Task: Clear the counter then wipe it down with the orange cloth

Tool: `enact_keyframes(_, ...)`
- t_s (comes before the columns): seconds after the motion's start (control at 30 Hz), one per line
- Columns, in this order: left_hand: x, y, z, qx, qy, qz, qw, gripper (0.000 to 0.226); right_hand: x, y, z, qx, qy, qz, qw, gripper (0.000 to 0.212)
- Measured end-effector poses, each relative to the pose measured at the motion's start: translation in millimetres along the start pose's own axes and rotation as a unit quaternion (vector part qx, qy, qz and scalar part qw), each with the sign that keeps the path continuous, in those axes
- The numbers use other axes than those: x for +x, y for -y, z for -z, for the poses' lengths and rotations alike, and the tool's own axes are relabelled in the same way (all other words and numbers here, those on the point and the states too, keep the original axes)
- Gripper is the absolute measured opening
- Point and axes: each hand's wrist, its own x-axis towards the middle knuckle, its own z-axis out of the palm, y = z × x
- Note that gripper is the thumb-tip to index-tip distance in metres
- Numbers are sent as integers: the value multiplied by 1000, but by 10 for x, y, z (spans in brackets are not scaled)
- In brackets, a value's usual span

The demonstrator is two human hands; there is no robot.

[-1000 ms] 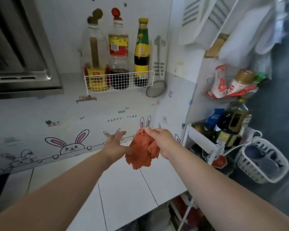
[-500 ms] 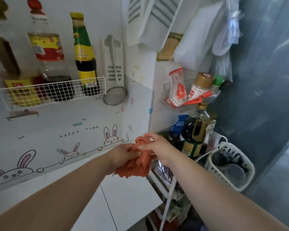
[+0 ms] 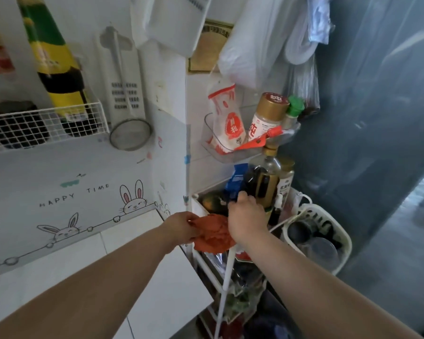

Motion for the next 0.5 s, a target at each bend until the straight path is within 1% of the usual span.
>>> enact_keyframes(0.03, 11, 5, 3, 23, -1, 1, 1000, 25, 5, 27, -7, -16, 5, 20, 1000, 28)
enact_keyframes(0.07, 11, 5, 17, 43, -4, 6, 999, 29, 17, 51, -13, 2, 29, 23, 999, 29)
enact_keyframes(0.13, -2, -3, 89, 58, -14, 17, 998, 41, 75, 101, 7, 71, 122, 3, 990, 38)
enact_keyframes(0.17, -5, -4, 137, 67, -20, 18, 997, 45, 100, 119, 23, 81, 170, 1, 982, 41)
enact_keyframes(0.23, -45, -2, 264, 85, -33, 18, 996, 47, 136, 160, 32, 34, 216, 19, 976, 41)
enact_keyframes(0.33, -166, 0, 455, 84, -37, 12, 996, 43, 119, 234, -34, 22, 221, -16, 975, 38)
enact_keyframes(0.37, -201, 23, 543, 78, -40, 6, 996, 40, 115, 290, -50, 18, 222, -31, 974, 39)
enact_keyframes(0.43, -328, 30, 709, 71, -42, -1, 997, 37, 121, 392, -33, -28, 228, -48, 972, 47)
enact_keyframes(0.5, -455, 15, 919, 94, -52, -8, 994, 35, 166, 579, 97, -79, 190, -23, 978, 50)
